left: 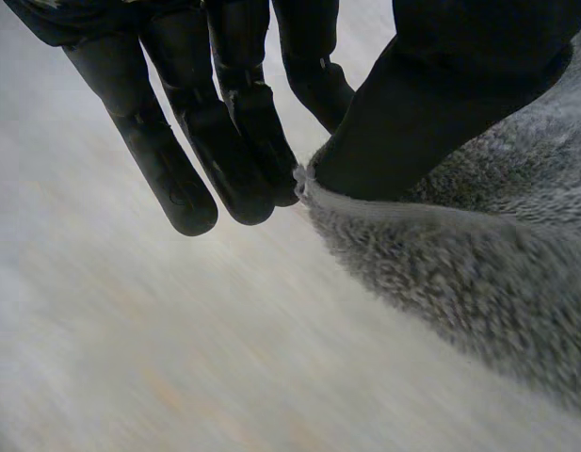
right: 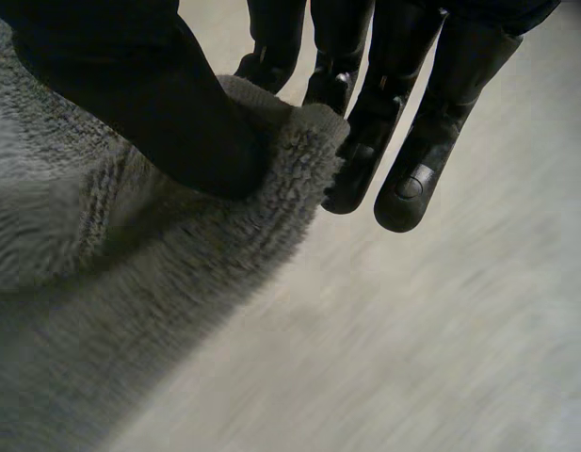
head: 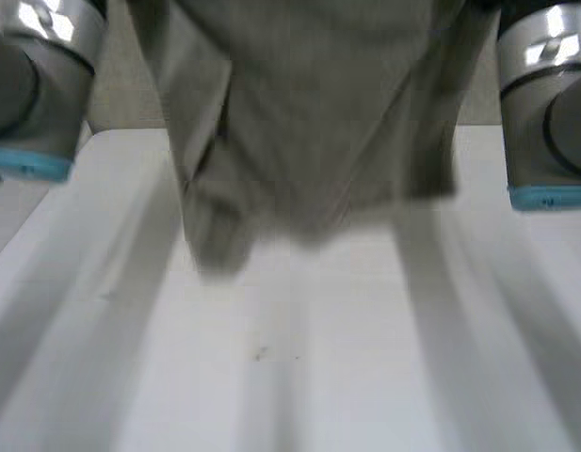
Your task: Fold the towel.
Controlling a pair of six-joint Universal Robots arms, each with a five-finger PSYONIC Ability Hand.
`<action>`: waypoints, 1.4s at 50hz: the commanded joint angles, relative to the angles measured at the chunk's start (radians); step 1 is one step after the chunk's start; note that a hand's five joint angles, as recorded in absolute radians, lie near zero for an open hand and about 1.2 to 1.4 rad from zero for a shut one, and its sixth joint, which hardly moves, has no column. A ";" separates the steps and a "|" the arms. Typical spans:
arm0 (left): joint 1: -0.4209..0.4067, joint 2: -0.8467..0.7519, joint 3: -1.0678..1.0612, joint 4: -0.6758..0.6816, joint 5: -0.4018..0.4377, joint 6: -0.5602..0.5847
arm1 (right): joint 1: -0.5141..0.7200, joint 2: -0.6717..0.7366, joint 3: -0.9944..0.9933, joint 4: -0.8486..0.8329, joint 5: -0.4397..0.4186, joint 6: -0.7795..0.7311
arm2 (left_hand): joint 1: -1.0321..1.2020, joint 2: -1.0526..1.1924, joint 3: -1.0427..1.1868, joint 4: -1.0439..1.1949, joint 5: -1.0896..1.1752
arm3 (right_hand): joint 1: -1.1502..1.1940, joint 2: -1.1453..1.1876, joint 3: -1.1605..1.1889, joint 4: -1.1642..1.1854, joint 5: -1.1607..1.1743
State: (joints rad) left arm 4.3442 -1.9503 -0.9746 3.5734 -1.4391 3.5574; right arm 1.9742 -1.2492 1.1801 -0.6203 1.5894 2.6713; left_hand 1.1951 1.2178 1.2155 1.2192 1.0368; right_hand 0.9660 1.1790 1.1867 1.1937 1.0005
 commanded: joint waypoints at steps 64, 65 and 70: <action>0.092 0.094 -1.110 0.044 -0.012 -0.048 | -0.232 -0.134 0.730 0.183 -0.172 0.257 | -0.518 -0.540 -0.538 -0.542 -0.534 | 0.430 0.217 0.210 0.203 0.221; 0.094 0.093 -1.113 0.044 -0.012 -0.048 | -0.232 -0.133 0.730 0.183 -0.172 0.257 | -0.515 -0.538 -0.535 -0.539 -0.531 | 0.430 0.217 0.210 0.203 0.221; 0.095 0.088 -1.113 0.045 -0.014 -0.046 | -0.232 -0.130 0.730 0.185 -0.174 0.256 | -0.512 -0.535 -0.532 -0.536 -0.528 | 0.430 0.217 0.210 0.203 0.221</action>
State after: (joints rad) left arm 4.4355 -1.8554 -2.0815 3.6163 -1.4542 3.5094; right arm 1.7426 -1.3830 1.9096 -0.4367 1.4172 2.9284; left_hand 0.5999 0.5950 0.5972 0.5948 0.4187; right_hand 0.9755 1.1790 1.1866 1.1938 1.0008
